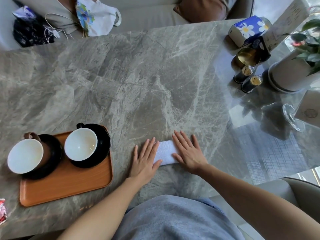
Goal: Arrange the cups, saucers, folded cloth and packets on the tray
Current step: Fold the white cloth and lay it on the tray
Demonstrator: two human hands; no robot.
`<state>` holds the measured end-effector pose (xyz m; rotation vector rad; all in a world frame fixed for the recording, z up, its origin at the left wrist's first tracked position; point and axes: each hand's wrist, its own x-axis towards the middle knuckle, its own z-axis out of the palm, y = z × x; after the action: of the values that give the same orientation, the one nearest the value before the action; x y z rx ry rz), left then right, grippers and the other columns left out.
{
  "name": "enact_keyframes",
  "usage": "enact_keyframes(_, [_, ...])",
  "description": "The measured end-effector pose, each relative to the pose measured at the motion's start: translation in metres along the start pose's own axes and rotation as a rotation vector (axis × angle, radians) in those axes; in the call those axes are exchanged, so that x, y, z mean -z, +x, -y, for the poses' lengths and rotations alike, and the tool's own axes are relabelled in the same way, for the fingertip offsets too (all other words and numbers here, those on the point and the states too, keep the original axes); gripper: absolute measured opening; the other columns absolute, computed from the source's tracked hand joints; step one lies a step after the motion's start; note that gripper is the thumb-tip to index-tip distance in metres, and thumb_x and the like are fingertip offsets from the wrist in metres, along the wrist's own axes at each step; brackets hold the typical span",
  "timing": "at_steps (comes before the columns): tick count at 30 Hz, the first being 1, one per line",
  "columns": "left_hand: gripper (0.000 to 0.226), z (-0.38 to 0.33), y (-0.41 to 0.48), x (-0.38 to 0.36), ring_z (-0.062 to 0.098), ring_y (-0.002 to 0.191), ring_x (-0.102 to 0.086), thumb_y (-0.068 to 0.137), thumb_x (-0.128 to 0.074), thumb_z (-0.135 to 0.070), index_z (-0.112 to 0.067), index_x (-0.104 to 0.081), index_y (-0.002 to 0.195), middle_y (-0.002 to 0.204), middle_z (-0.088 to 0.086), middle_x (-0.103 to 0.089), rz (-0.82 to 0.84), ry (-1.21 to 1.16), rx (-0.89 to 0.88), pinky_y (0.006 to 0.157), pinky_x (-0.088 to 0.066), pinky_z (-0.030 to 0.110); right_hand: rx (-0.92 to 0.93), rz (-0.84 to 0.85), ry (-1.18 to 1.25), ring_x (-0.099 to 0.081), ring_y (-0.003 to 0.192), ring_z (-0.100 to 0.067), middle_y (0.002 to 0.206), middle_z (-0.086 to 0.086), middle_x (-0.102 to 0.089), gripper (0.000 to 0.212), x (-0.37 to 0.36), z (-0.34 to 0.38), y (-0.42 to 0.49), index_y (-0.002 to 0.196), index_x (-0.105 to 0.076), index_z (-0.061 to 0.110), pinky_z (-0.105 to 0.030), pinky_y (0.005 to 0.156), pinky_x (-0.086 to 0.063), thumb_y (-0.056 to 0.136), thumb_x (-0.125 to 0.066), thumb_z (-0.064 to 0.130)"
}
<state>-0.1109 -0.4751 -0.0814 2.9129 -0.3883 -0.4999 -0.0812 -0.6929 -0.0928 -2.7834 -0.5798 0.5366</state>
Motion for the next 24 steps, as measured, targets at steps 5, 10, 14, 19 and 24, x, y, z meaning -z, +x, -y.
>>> enact_keyframes(5, [0.068,0.002,0.002,-0.006,0.012,0.145,0.006,0.09,-0.016,-0.054,-0.022,0.0,0.148,0.158,-0.005,0.001,0.045,-0.023,0.024,0.116,0.008,0.046,0.003,0.034,-0.011,0.015,0.146,-0.013,0.157,0.01,0.015,0.067,0.004,0.001,0.002,0.146,0.018,0.028,-0.052,0.119,0.002,0.095,-0.014,0.058])
enact_keyframes(10, [0.068,-0.002,-0.009,-0.002,0.01,0.145,0.009,0.092,-0.022,-0.051,-0.025,0.007,0.148,0.156,-0.009,0.015,-0.092,-0.309,0.173,0.116,0.006,0.043,0.0,-0.043,0.052,0.011,0.148,-0.016,0.161,0.005,0.007,0.072,0.02,0.012,-0.004,0.149,0.008,0.035,-0.052,0.118,0.004,0.092,-0.03,0.056])
enact_keyframes(14, [0.065,-0.001,-0.026,0.007,0.027,0.137,-0.027,0.091,-0.038,-0.042,-0.012,-0.018,0.145,0.15,0.013,-0.025,-0.211,-0.895,0.571,0.108,-0.024,0.037,0.054,-0.25,0.06,-0.044,0.119,-0.026,0.136,-0.001,-0.047,0.052,0.034,0.037,-0.008,0.135,-0.039,0.033,-0.042,0.096,-0.037,0.084,-0.047,0.038])
enact_keyframes(19, [0.057,0.003,-0.02,0.022,0.022,0.116,-0.048,0.096,-0.044,-0.033,-0.006,-0.024,0.142,0.125,0.007,-0.047,0.067,-1.13,0.687,0.098,-0.035,0.03,0.071,-0.195,0.136,-0.051,0.099,-0.024,0.112,0.0,-0.055,0.042,0.031,0.05,-0.007,0.125,-0.05,0.027,-0.036,0.073,-0.046,0.083,-0.055,0.022])
enact_keyframes(24, [0.02,-0.001,-0.016,0.034,0.017,0.101,-0.056,0.094,-0.047,-0.034,-0.018,-0.051,0.106,0.111,0.004,-0.058,0.22,-1.45,0.759,0.098,-0.038,0.031,-0.02,-0.075,0.228,-0.05,0.11,-0.022,0.122,0.001,-0.051,0.053,0.026,0.045,-0.003,0.137,-0.037,0.027,-0.031,0.067,-0.041,0.087,-0.049,0.02])
